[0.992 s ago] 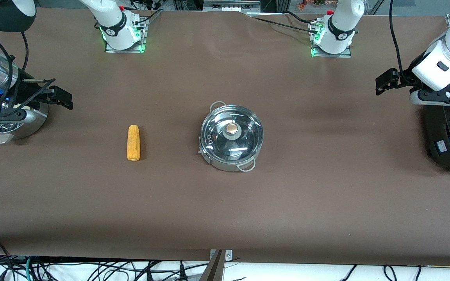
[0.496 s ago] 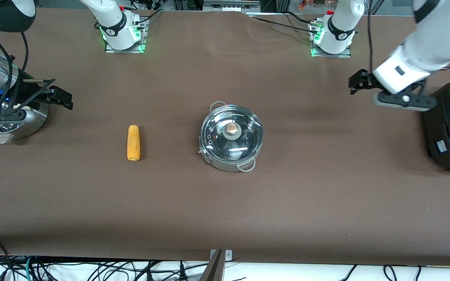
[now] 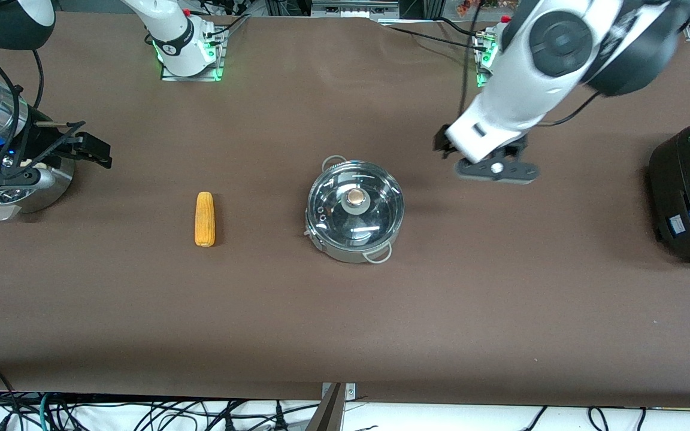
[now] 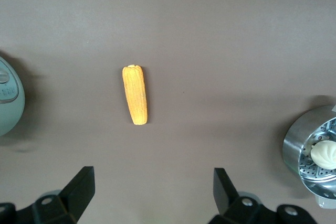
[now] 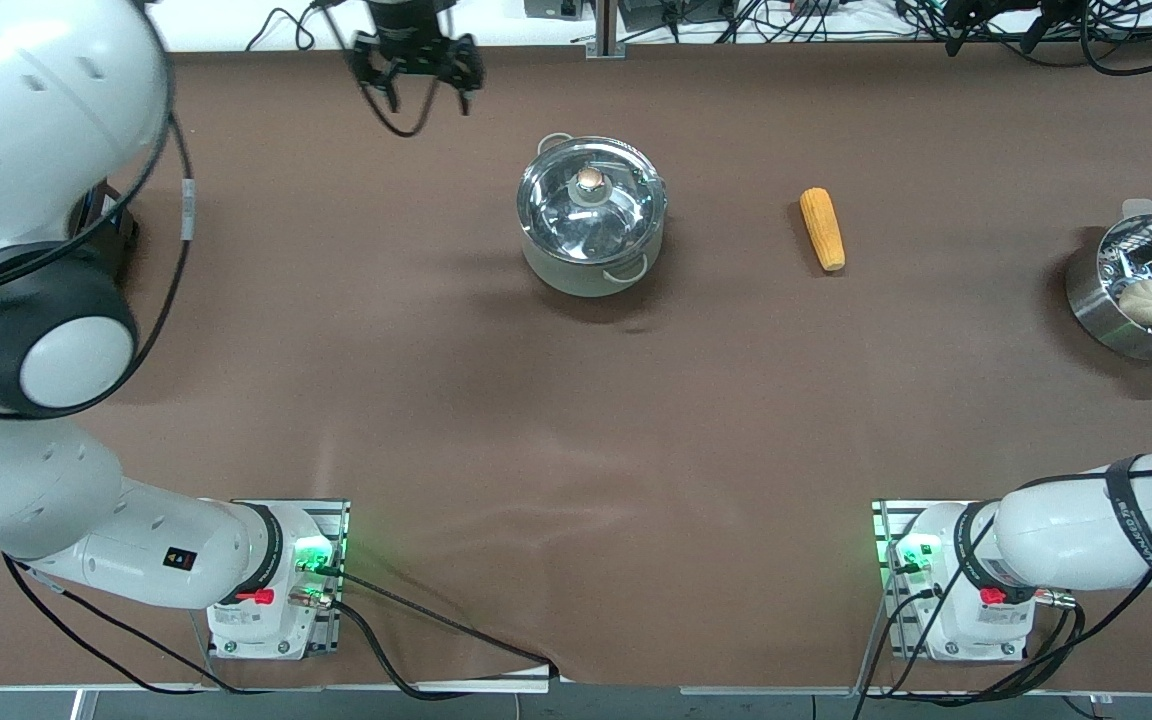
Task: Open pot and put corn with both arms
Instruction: 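Reach the left gripper over the pot and lower onto the lid knob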
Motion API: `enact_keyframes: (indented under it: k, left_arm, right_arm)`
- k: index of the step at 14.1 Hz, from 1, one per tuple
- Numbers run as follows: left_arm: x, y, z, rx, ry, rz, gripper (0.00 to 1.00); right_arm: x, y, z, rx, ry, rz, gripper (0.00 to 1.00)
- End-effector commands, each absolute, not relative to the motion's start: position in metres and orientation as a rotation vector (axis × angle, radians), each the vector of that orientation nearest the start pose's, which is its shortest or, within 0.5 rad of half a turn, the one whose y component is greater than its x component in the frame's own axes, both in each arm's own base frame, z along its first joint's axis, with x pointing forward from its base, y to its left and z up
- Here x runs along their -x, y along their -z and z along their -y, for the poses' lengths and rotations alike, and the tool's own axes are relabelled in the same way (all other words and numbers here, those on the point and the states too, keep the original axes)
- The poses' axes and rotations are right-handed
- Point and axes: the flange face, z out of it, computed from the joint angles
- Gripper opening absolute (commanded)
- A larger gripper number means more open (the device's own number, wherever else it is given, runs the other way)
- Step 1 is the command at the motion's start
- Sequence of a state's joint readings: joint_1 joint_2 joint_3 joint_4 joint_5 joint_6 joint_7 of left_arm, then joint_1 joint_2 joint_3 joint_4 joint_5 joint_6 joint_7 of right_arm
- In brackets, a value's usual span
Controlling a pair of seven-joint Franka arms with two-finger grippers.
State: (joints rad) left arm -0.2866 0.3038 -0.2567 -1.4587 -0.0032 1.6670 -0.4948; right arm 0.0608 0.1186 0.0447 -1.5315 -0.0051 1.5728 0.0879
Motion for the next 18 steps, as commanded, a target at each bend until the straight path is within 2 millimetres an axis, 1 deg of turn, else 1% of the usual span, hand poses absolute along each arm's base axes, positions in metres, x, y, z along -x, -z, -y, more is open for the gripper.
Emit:
enact_keyframes:
  k: [1,3,4,5,6,8,11,12,13,14,15,16,17,18]
  left_arm:
    - [-0.582,-0.478,0.358,3.231,-0.117,0.069,1.0]
    - [-0.584,-0.462,0.38,3.271,-0.064,0.067,1.0]
    - [-0.58,-0.451,0.399,3.292,-0.046,0.037,1.0]
    - [-0.571,-0.443,0.423,3.306,-0.026,-0.013,1.0]
    - [-0.569,-0.433,0.433,3.317,-0.017,-0.007,1.0]
    - [-0.571,-0.413,0.438,3.313,-0.039,0.008,1.0]
    - [-0.562,-0.391,0.455,3.303,-0.072,-0.033,1.0]
    - [-0.558,-0.387,0.464,3.313,-0.041,-0.055,1.0]
    - [-0.556,-0.38,0.471,3.317,-0.031,-0.074,1.0]
    - [-0.557,-0.374,0.472,3.318,-0.025,-0.076,1.0]
    - [-0.56,-0.363,0.473,3.32,-0.027,-0.07,1.0]
    - [-0.561,-0.357,0.475,3.325,-0.015,-0.07,1.0]
    - [-0.56,-0.354,0.476,3.324,-0.014,-0.074,1.0]
    - [-0.559,-0.355,0.477,3.326,-0.01,-0.076,1.0]
  right_arm:
    - [-0.584,-0.58,-0.061,3.136,-0.107,0.012,1.0]
    - [-0.585,-0.58,-0.06,3.137,-0.1,0.012,1.0]
    - [-0.585,-0.581,-0.06,3.138,-0.09,0.012,1.0]
    - [-0.587,-0.581,-0.061,3.136,-0.069,0.011,1.0]
    - [-0.59,-0.58,-0.06,3.135,-0.049,0.009,1.0]
    - [-0.591,-0.58,-0.06,3.135,-0.042,0.006,1.0]
    - [-0.597,-0.582,-0.058,3.133,0.016,-0.001,1.0]
    - [-0.6,-0.576,-0.053,3.135,0.004,-0.01,1.0]
    - [-0.602,-0.575,-0.046,3.134,0.004,-0.027,1.0]
    - [-0.603,-0.574,-0.038,3.134,0.002,-0.049,1.0]
    - [-0.605,-0.571,-0.035,3.134,0.004,-0.056,1.0]
    - [-0.61,-0.565,-0.036,3.131,0.016,-0.054,1.0]
    - [-0.619,-0.546,-0.038,3.13,-0.015,-0.053,1.0]
    - [-0.624,-0.532,-0.04,3.129,-0.047,-0.051,1.0]
